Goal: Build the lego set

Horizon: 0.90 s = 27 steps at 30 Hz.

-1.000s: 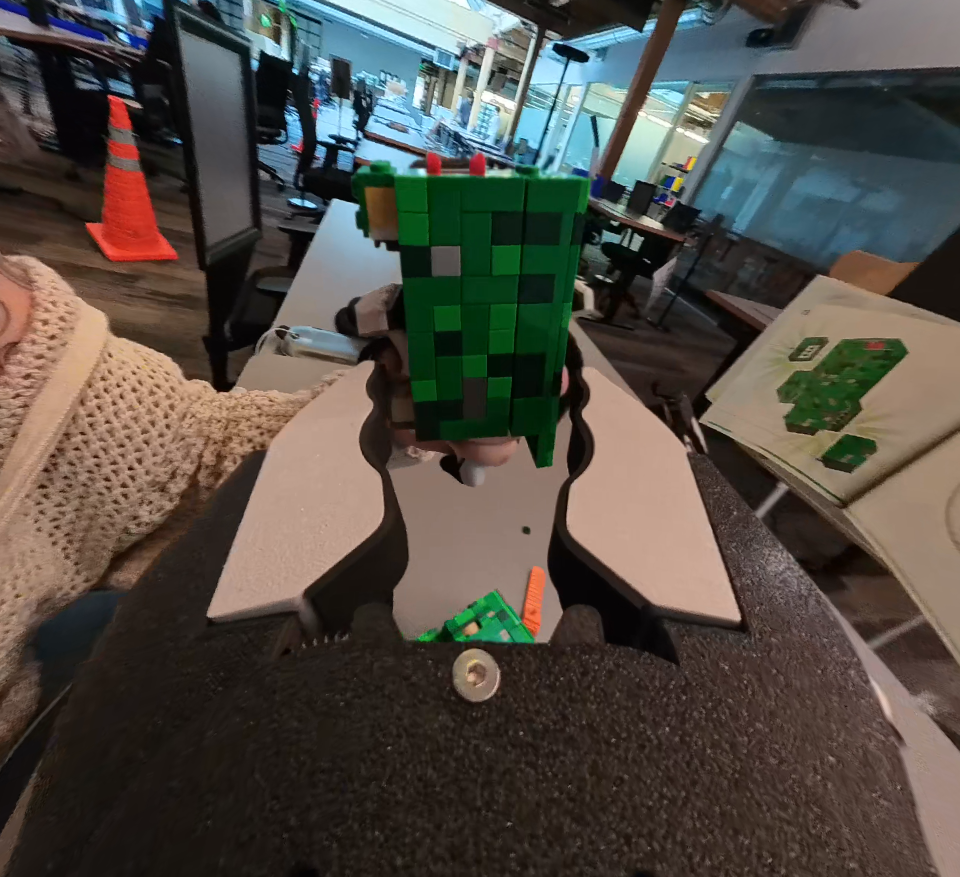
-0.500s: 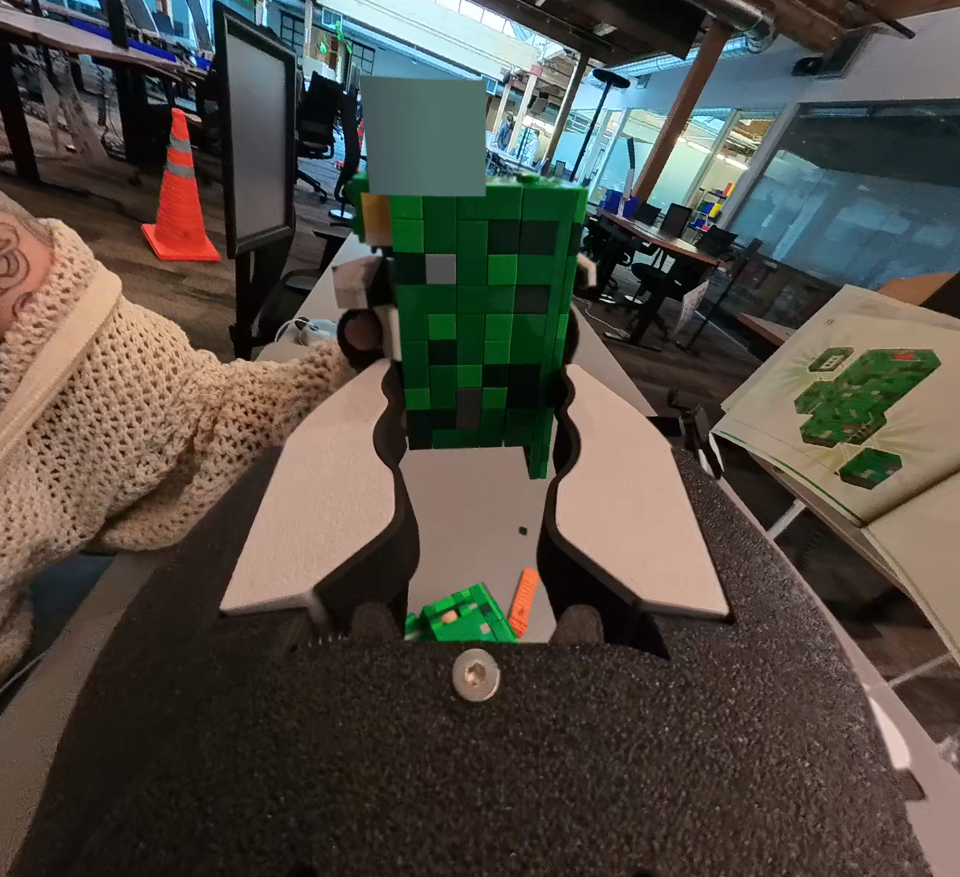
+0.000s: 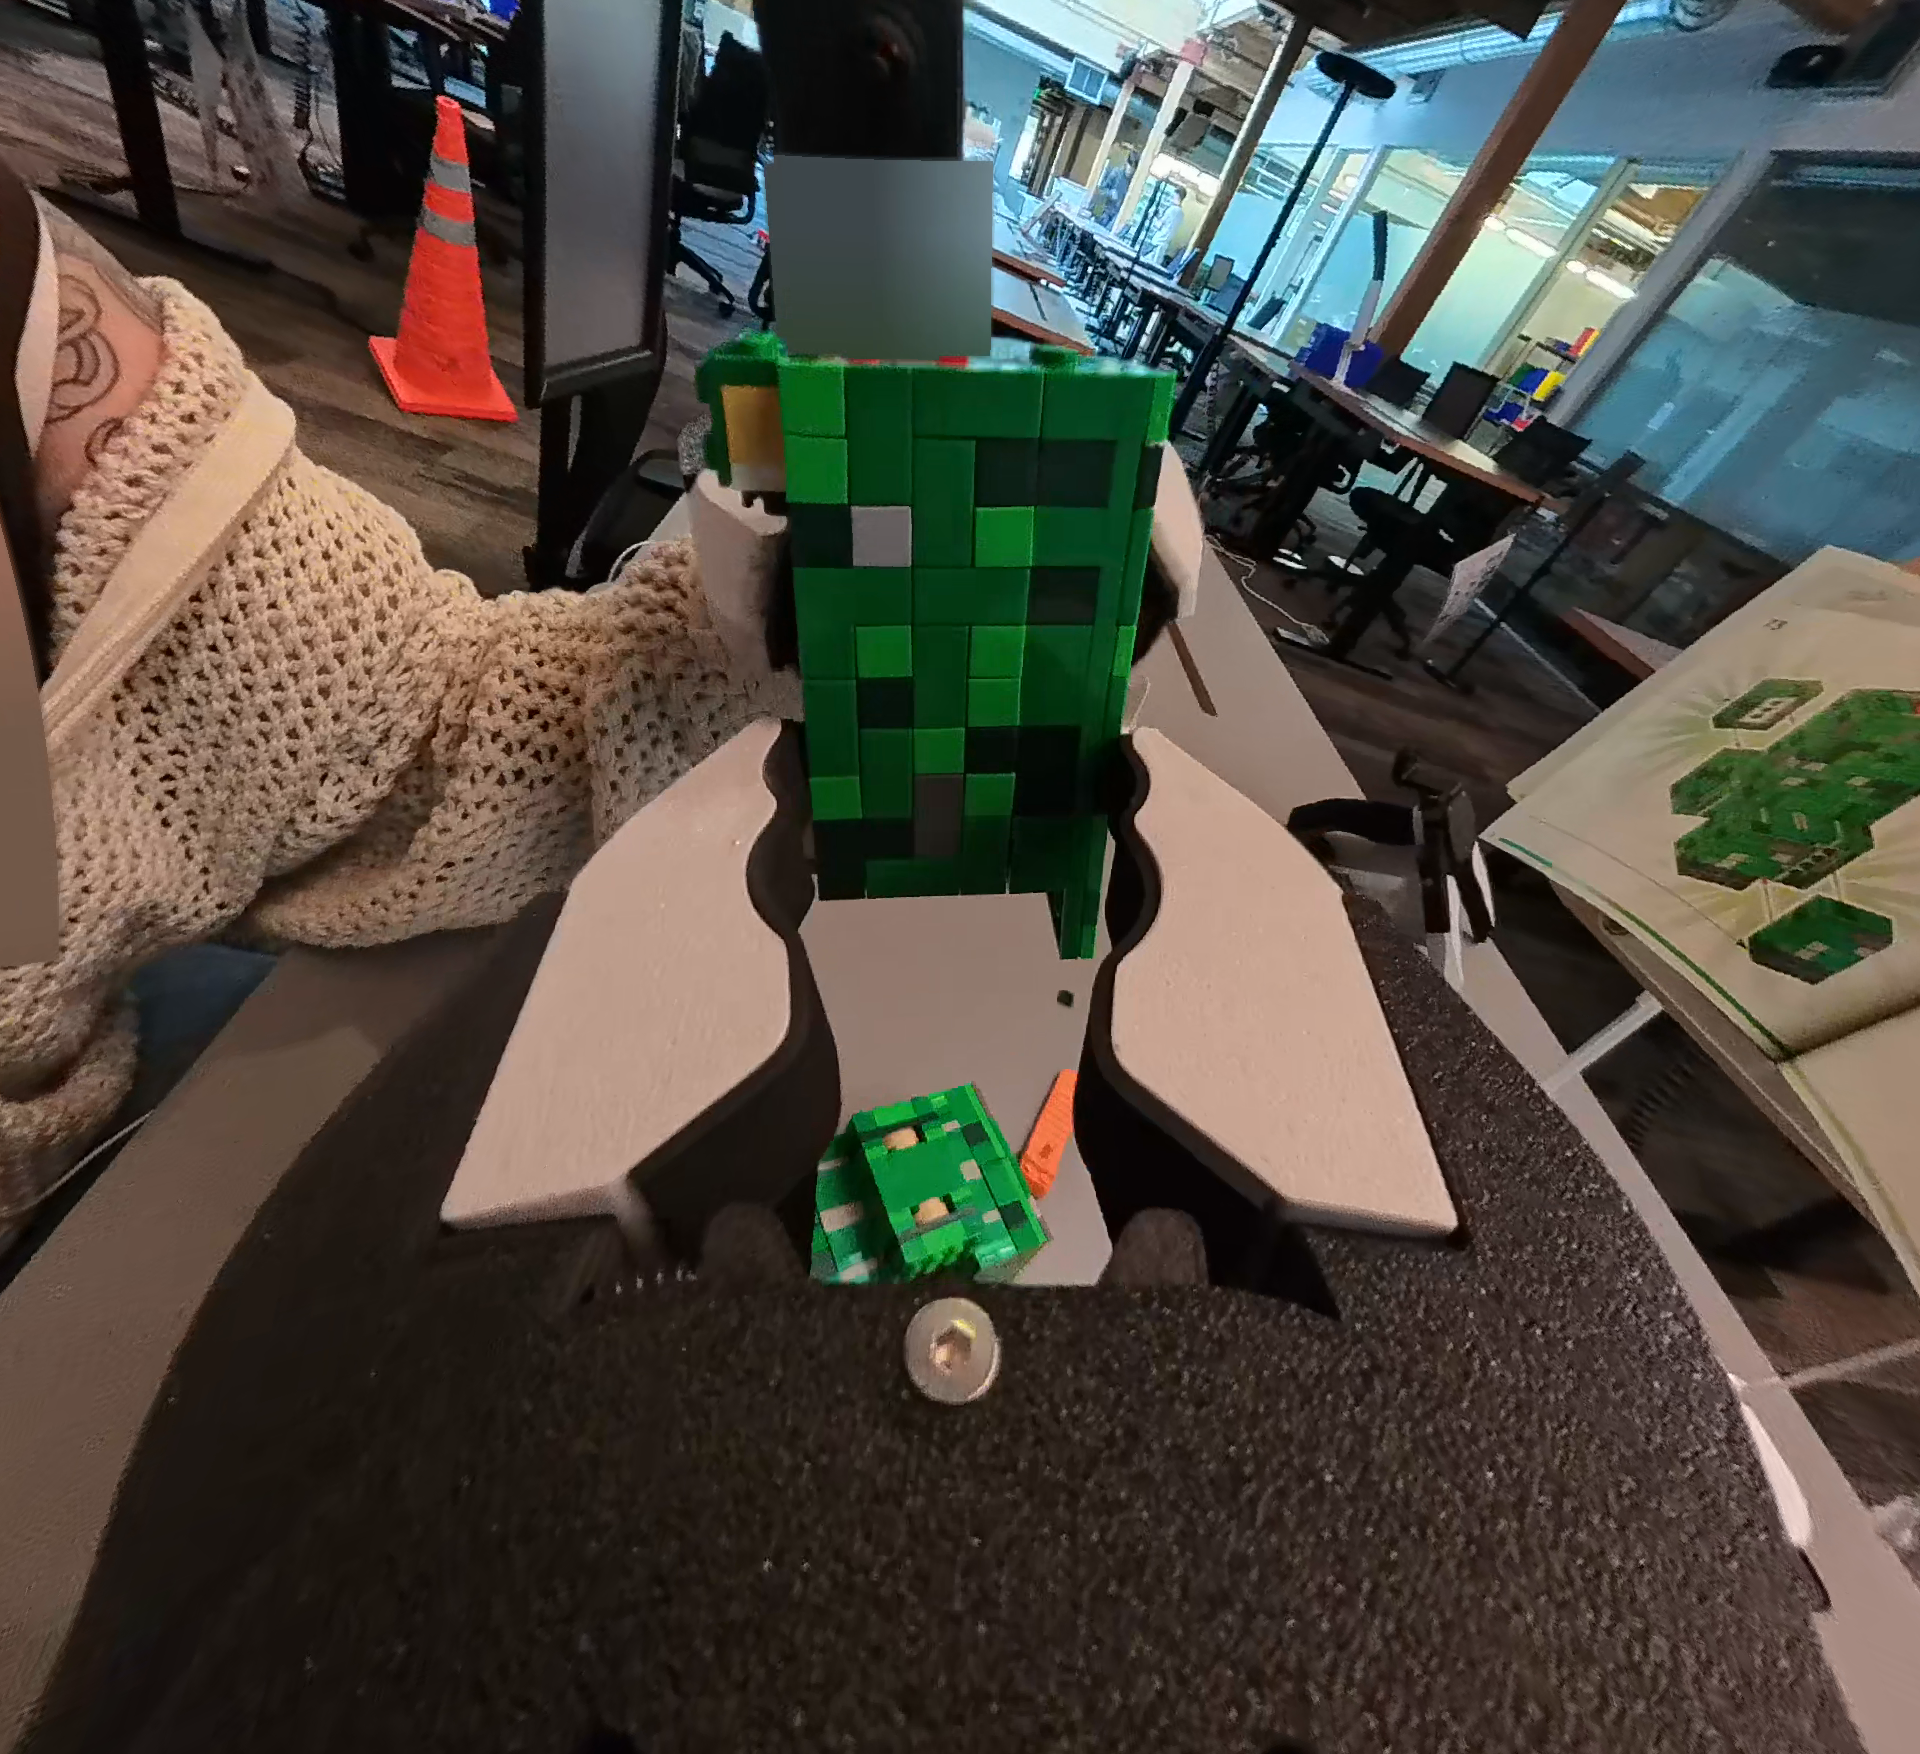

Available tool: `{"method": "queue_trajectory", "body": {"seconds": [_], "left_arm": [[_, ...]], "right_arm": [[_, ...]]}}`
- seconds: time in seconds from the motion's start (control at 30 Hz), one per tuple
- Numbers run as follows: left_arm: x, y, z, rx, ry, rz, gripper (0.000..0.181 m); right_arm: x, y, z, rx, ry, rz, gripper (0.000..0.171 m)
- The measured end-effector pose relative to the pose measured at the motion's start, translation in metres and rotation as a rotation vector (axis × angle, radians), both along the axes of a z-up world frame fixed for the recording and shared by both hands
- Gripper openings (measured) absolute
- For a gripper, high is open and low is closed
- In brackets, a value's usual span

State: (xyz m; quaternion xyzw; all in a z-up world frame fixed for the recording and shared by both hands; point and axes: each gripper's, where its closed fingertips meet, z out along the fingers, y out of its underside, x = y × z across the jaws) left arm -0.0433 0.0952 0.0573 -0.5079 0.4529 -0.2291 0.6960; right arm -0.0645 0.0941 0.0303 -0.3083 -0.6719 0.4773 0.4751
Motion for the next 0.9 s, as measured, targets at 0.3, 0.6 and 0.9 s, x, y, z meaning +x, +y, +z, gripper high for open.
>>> {"method": "queue_trajectory", "body": {"seconds": [0.3, 0.6, 0.9], "left_arm": [[0.008, 0.005, -0.005, 0.034, 0.061, 0.041, 0.057], [0.012, 0.007, -0.012, 0.074, 0.143, 0.088, 0.056], [0.014, 0.012, -0.016, 0.044, 0.147, 0.091, 0.057]], "right_arm": [[0.007, 0.006, -0.003, 0.072, 0.019, -0.022, 0.056], [0.009, 0.008, -0.007, 0.125, 0.001, -0.057, 0.054], [0.007, 0.01, -0.015, 0.078, -0.029, -0.013, 0.053]]}}
